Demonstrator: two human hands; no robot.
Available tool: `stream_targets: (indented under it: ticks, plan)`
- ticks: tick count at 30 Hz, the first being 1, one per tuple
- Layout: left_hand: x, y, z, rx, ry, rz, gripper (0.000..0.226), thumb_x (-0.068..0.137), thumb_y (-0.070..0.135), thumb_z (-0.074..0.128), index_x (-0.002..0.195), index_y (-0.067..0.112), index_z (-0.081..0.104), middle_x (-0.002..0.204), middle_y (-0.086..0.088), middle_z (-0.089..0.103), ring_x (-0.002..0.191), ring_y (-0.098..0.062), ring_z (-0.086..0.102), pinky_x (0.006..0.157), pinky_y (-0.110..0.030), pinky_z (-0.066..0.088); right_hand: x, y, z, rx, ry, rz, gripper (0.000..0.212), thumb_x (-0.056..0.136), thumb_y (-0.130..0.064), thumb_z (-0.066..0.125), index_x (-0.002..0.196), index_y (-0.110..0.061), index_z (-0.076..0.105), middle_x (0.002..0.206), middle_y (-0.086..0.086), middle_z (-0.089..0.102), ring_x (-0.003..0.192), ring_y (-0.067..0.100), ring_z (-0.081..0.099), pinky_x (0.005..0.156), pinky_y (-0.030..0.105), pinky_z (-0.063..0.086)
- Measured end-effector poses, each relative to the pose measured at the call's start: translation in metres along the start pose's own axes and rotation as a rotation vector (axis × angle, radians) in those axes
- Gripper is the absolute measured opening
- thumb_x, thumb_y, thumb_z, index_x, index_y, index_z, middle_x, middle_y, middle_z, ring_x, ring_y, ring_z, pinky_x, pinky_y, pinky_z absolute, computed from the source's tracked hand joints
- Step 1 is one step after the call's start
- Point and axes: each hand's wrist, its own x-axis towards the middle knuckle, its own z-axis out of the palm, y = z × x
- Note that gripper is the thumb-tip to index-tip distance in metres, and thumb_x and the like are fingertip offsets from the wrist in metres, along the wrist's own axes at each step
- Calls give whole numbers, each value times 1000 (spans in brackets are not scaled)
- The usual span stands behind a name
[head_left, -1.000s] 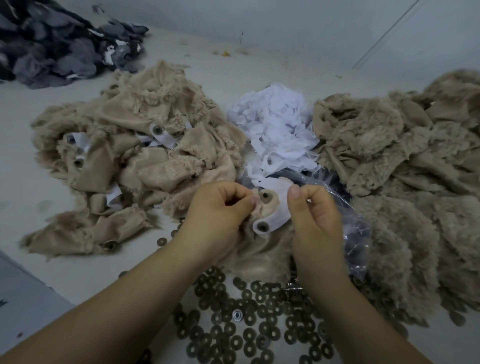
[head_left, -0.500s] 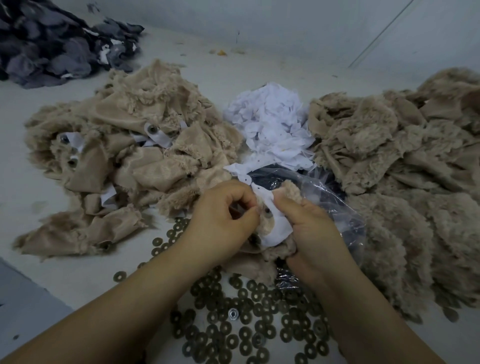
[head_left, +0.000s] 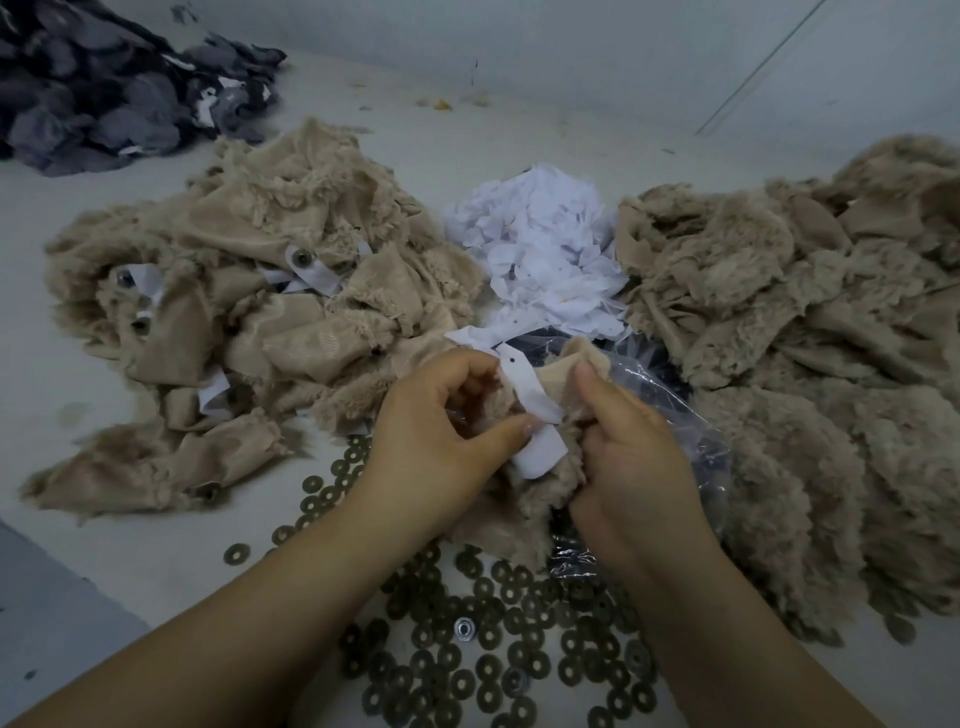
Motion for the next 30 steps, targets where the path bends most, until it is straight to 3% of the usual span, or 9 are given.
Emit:
stream_targets:
  ticks: [2,5,8,10,13,18,20,24,30]
  plan:
    - [-2,2,-1,2,-11,30,33,68,21,87,95,19,68,84,3,66,75,-11,62,65,-29,54,-1,0,2,-21,-45,6,33,86,-30,63,102,-4,76,110,25,71,102,38,70,85,45,60]
    - [-5,6,-2,-19,-67,59,43,66,23,82,106,23,66,85,10,65,73,-3,61,63,-17,49,-2,1,1,-79,-69,24,42,83,-31,65,110,1,71,111,26,71,103,40,70,83,45,60]
    - [-4,9,-3,-36,-114,43,53,69,18,82,116,31,62,93,11,64,83,-4,63,70,-21,53,-1,4,0,-126,-74,-1,34,85,-32,64,103,-5,76,107,23,73,100,38,71,81,42,61]
    - [-3,12,-3,-50,-77,76,39,72,20,77,108,25,67,98,6,65,90,-7,64,75,-23,53,-2,6,1,-153,-99,-44,32,89,-32,61,103,-8,76,109,20,74,103,35,71,83,39,60]
    - [-3,15,-6,-119,17,112,14,77,12,74,89,19,74,93,0,64,80,-7,64,68,-19,51,-2,9,2,-138,-135,-77,32,91,-32,58,104,-9,77,111,19,73,106,34,70,87,38,58]
    - [-3,14,-7,-47,46,162,14,77,6,77,77,19,72,83,4,63,79,-9,62,67,-20,50,-3,7,4,-61,-177,-64,37,92,-34,57,101,-4,76,109,23,72,103,35,70,87,40,58]
    - [-6,13,-5,24,48,224,10,74,12,77,81,15,72,85,0,62,83,-12,60,70,-20,50,-5,7,6,-43,-191,-72,33,93,-32,56,96,-7,77,104,22,74,98,32,72,83,38,59]
    - [-8,10,-2,121,124,204,29,74,20,78,92,19,55,89,5,54,80,-9,56,69,-13,43,-7,6,10,-3,-209,-65,38,94,-30,56,108,1,72,114,26,70,108,37,69,90,41,57]
    - [-4,8,-5,200,172,241,10,75,14,67,80,15,59,82,4,54,75,-11,54,64,-20,44,-9,4,13,-3,-188,-50,32,96,-25,52,98,-6,78,106,20,74,98,28,73,79,31,59]
